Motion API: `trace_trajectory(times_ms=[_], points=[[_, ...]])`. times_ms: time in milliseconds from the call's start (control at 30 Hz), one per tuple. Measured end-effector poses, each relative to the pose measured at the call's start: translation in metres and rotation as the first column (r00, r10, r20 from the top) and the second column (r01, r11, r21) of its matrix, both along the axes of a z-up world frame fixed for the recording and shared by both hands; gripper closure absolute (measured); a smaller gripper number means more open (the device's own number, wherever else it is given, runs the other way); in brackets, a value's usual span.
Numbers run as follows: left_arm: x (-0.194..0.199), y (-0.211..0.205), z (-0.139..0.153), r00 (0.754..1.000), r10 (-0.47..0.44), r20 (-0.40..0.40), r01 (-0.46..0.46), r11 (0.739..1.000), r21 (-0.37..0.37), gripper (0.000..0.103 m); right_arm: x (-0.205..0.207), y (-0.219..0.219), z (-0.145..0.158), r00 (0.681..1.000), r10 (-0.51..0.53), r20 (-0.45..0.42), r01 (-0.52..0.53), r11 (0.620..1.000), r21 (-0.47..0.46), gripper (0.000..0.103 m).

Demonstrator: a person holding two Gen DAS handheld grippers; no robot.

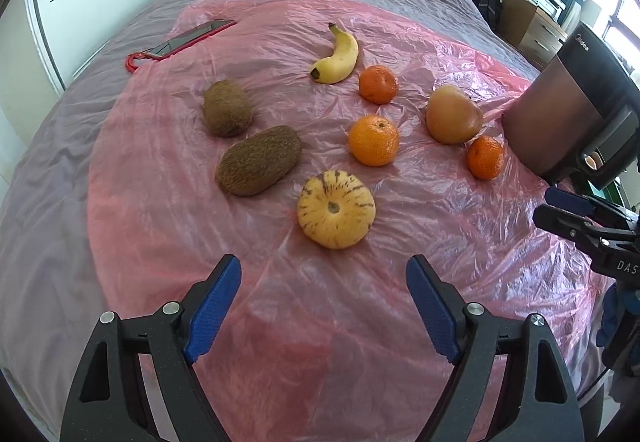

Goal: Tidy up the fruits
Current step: 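Grasp the mandarin with the right tool while the left tool grasps the striped squash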

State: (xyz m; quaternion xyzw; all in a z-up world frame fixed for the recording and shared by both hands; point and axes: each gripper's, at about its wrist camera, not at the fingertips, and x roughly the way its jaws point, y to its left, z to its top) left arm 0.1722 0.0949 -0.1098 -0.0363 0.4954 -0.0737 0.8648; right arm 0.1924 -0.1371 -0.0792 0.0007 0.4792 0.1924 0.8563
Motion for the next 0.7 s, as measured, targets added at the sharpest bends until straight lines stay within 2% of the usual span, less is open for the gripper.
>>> trace_trajectory(times_ms=[167,400,500,700], points=[[0.015,-0.004,-0.008,1.0,0.011,-0.012,-0.011,1.0,0.002,0.023,0.027,0.006,-0.004,0.999,-0.037,0.008,0.038,0.999,-0.01,0.0],[0.029,-0.008,-0.021,0.999,0.003,-0.033,-0.003,1.0,0.001,0.023,0.061,0.004,-0.025,0.993,-0.113,-0.038,0.113,0.994,-0.016,0.0],[0.033,-0.009,-0.024,0.999,0.0,-0.038,0.0,1.0,-0.002,0.025,0.069,0.003,-0.033,0.99,-0.13,-0.059,0.129,0.991,-0.013,0.007],[0.042,-0.01,-0.031,0.999,-0.007,-0.049,0.007,1.0,-0.001,0.031,0.076,0.006,-0.039,0.988,-0.134,-0.072,0.134,0.991,-0.004,0.012]])
